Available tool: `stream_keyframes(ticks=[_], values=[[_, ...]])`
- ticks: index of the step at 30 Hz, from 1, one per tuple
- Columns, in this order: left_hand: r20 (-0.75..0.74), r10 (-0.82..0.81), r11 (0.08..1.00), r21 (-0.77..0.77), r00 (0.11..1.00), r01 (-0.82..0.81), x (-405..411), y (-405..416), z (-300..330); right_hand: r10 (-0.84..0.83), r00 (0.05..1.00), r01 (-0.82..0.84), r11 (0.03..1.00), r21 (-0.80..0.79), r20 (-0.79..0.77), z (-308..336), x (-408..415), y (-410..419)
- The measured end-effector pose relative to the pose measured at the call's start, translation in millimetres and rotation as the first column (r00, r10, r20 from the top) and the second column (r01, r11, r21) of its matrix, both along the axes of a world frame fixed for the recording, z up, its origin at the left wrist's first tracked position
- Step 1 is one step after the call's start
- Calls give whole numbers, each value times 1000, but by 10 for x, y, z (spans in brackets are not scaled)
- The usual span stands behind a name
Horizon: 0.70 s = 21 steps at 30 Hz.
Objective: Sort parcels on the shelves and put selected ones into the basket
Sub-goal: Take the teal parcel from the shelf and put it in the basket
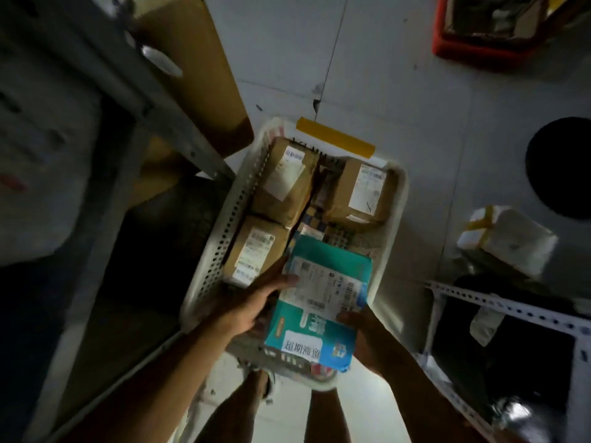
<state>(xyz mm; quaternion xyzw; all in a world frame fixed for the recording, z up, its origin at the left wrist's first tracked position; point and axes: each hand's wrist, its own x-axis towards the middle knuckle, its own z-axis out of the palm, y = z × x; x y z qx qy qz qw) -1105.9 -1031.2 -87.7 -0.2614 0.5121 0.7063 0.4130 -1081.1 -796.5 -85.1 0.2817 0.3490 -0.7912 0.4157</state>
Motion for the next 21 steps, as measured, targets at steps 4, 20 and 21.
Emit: stream_keyframes(ticks=[4,20,21], values=[[7,-61,998,2,998,61,-485,199,-811,-95,995,95,972,215,-9,-683,-304,2],[-143,-278,797,-586,950,145,-549,937,-1928,693,711,-296,142,945,118,-1558,-312,-193],[-130,-300,771,-617,945,160,-473,889,-1758,687,718,-304,160,939,115,-1401,-270,-162]])
